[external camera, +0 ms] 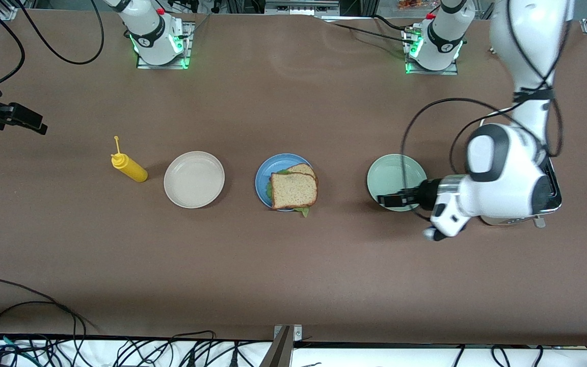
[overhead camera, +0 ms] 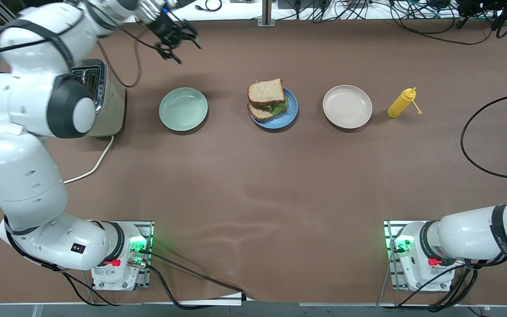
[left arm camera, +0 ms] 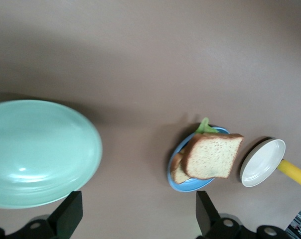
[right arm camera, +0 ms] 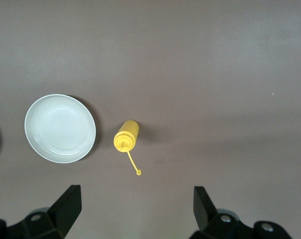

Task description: Make sandwich in blue plate with both arms

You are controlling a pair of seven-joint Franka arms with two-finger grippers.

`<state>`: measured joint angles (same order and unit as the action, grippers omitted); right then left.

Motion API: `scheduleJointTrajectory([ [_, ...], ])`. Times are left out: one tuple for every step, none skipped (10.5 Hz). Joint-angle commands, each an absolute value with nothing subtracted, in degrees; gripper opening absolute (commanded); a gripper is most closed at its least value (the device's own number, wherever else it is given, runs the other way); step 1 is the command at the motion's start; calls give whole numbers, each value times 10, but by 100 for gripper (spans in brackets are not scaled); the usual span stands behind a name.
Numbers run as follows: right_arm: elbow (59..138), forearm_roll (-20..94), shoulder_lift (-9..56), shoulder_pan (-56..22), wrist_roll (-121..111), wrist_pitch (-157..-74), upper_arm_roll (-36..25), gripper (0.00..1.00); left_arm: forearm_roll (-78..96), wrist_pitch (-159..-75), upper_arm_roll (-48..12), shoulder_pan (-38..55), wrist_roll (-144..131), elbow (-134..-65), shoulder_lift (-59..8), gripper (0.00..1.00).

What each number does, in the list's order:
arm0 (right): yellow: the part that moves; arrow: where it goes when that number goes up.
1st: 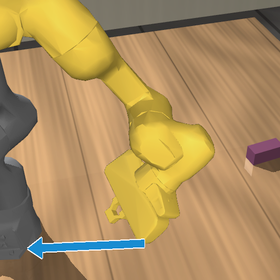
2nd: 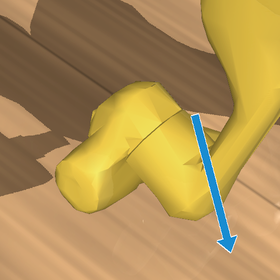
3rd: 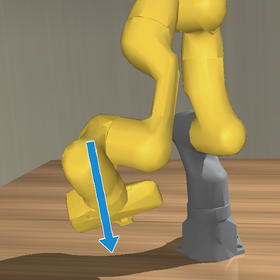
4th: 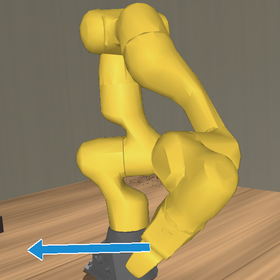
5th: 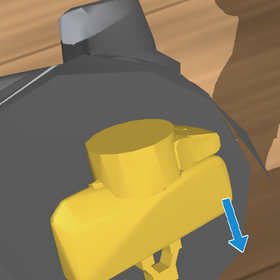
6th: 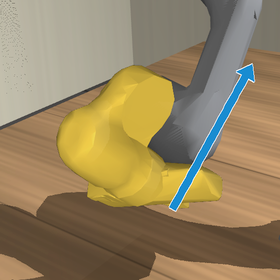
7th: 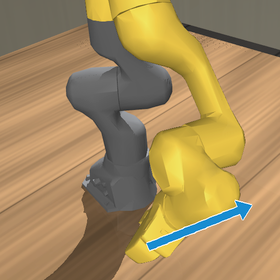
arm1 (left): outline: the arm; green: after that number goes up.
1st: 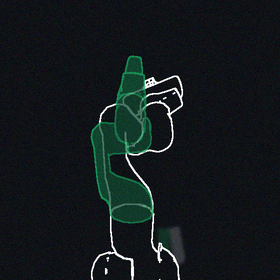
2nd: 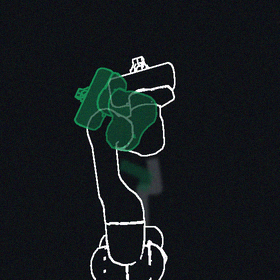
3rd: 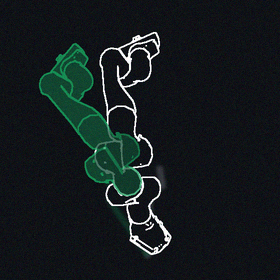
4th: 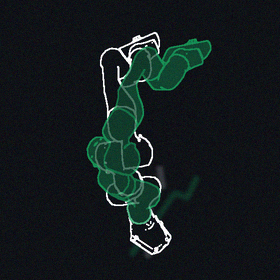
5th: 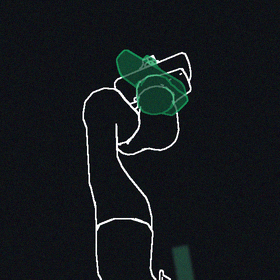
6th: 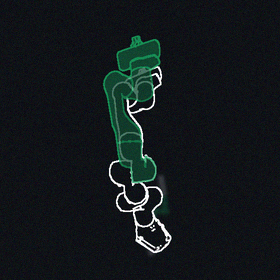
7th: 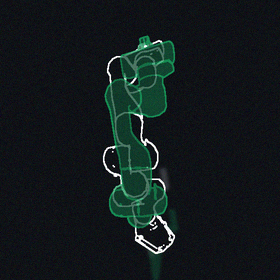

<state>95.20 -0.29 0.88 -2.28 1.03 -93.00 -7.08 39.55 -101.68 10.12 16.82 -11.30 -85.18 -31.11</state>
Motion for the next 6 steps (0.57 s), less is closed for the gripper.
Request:
scheduleJointTrajectory([
  [938, -4, 14, -21, 12, -924, -69, 100, 229, -970, 97, 134, -93, -867, -231, 100],
  [938, -4, 14, -22, 12, -924, -69, 100, 188, -956, 95, 124, -93, -865, -216, 100],
  [938, -4, 14, -21, 12, -924, -69, 100, 169, -946, 95, 116, -78, -864, -204, 100],
  [938, -4, 14, -22, 13, -924, -69, 100, 149, -934, 94, 105, -48, -864, -187, 100],
  [938, -4, 14, -22, 13, -924, -69, 100, 115, -926, 92, 96, -36, -864, -170, 100],
  [938, -4, 14, -22, 13, -924, -69, 100, 82, -925, 85, 84, -21, -863, -152, 100],
])
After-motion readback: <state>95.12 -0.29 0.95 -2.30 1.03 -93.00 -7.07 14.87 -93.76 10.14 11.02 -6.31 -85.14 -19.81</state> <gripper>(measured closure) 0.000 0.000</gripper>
